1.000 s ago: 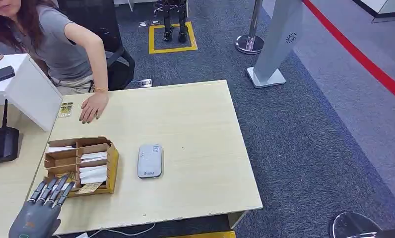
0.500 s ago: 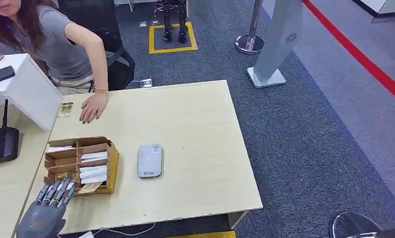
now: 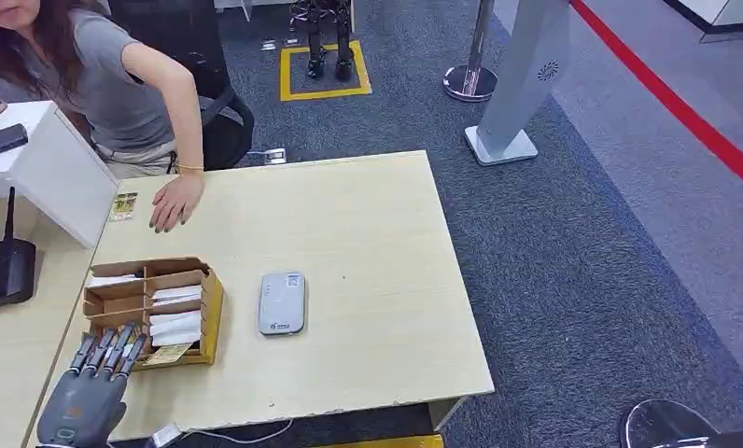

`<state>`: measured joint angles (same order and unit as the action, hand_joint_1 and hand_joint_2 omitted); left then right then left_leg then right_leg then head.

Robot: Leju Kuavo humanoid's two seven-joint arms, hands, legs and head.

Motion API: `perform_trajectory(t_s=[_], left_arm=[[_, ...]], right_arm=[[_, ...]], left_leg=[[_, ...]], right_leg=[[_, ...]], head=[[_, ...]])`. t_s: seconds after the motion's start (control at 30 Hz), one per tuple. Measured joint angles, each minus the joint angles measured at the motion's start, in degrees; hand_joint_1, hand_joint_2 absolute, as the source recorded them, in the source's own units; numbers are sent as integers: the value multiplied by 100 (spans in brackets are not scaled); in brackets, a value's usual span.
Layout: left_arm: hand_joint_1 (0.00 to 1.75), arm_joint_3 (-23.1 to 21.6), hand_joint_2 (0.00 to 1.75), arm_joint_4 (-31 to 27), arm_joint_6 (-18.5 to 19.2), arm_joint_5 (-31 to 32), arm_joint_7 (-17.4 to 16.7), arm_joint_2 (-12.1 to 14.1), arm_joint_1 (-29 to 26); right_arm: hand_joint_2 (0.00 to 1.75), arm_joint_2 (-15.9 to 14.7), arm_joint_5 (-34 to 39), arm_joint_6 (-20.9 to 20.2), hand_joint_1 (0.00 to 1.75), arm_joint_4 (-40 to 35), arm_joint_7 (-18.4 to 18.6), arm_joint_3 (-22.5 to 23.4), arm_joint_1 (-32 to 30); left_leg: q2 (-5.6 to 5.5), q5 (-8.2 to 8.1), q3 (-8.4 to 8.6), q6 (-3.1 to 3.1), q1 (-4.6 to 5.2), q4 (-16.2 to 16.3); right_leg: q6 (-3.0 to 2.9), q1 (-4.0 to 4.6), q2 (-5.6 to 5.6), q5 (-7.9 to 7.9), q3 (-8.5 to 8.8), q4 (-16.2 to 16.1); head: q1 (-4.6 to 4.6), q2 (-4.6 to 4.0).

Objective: Pass the card to the sensor for recognition and then transmit it.

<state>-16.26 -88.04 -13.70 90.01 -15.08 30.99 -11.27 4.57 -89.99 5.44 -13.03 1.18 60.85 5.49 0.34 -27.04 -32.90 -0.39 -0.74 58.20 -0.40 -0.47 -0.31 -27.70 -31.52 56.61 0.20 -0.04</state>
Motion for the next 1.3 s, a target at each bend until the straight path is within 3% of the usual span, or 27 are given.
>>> perform_trajectory(t_s=[0.17, 0.33, 0.43, 0.8, 1.3], left_arm=[[0, -190, 175, 72, -35, 0, -245, 61, 185], [0, -717, 175, 131, -101, 2, -951, 328, 478], [0, -1052, 175, 138, -133, 2, -1150, 446, 644], [0, -1547, 175, 181, -234, 2, -1318, 568, 959], [0, -1847, 175, 348, -407, 4, -1239, 433, 1171]], right_arm=[[0, 0, -2, 0, 0, 0, 13, -13, 8], [0, 0, -2, -4, 0, 0, 24, -57, 17], [0, 0, -2, -7, 0, 0, 24, -98, 21], [0, 0, -2, -11, 0, 0, 24, -140, 25], [0, 0, 2, -7, 0, 0, 24, -142, 32]], left_leg=[[0, 1, 1, 0, 0, 0], [0, 2, 0, 0, 0, 0], [0, 2, 0, 0, 0, 0], [0, 2, 0, 1, 1, 1], [1, 2, 0, 0, 1, 1]], right_leg=[[-1, 0, 0, 1, 0, 0], [-1, 0, 0, 2, 0, 1], [-2, 0, 0, 2, 0, 1], [-1, 0, 1, 2, 0, 0], [-2, 0, 2, 2, -2, 0]], head=[[2, 2], [0, 2], [0, 2], [0, 2], [0, 2]])
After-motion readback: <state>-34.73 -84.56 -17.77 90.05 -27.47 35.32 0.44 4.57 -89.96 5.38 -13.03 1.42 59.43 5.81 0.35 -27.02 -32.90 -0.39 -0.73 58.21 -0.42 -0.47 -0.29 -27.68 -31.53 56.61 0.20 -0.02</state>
